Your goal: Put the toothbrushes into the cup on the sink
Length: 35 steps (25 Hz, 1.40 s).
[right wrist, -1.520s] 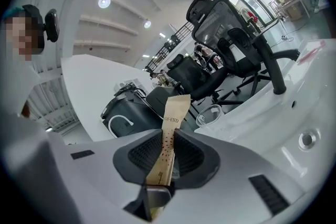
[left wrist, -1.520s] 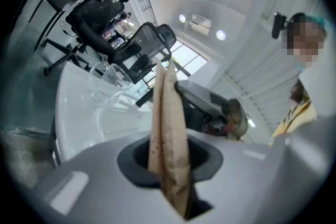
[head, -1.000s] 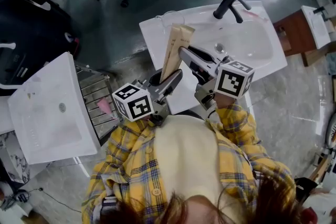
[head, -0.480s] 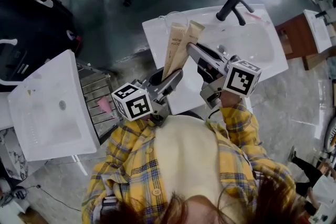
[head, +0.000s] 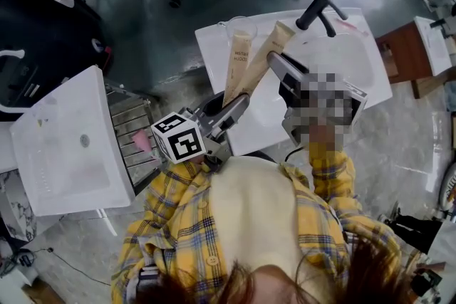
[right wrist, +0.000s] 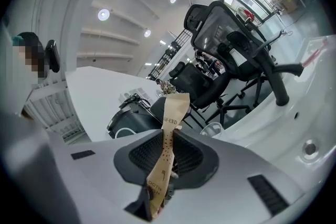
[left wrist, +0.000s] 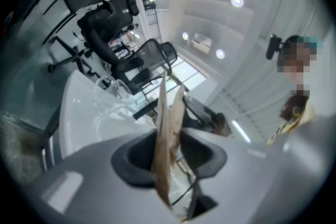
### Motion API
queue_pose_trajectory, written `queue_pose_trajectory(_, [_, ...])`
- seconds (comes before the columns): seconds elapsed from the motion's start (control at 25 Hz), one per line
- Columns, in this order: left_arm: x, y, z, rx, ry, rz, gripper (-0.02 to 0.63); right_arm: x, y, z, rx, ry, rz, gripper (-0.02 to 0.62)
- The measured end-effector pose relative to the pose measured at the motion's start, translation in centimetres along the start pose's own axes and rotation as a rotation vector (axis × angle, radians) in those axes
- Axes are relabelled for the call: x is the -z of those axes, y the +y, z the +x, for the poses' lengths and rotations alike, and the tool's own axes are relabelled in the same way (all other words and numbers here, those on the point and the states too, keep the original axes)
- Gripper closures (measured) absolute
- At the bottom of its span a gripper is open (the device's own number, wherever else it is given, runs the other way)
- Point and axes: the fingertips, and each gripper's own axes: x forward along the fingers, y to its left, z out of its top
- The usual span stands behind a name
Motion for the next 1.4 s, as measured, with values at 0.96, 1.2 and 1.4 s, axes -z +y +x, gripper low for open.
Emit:
queue_pose_trajectory(0.96, [-1.1,3.0,-3.4,-0.217,-0.037,0.084,0.575,-9.9,-2.1,3.2,0.187,-0.339,-0.39,0.537])
queue_pose_trajectory(1.2, [-1.0,3.1,-4.2,-0.233,-0.052,0.077,0.577,-9.6,-3.4,5.4,0.254,-0.372,-0.503,0.537])
queue_pose_trajectory(1.4, [-1.0,3.0,-4.4,-0.236,-0.054,0.076,0.577,-7.2,-4.8,7.8,0.284,-0.291,-0.607,0.536])
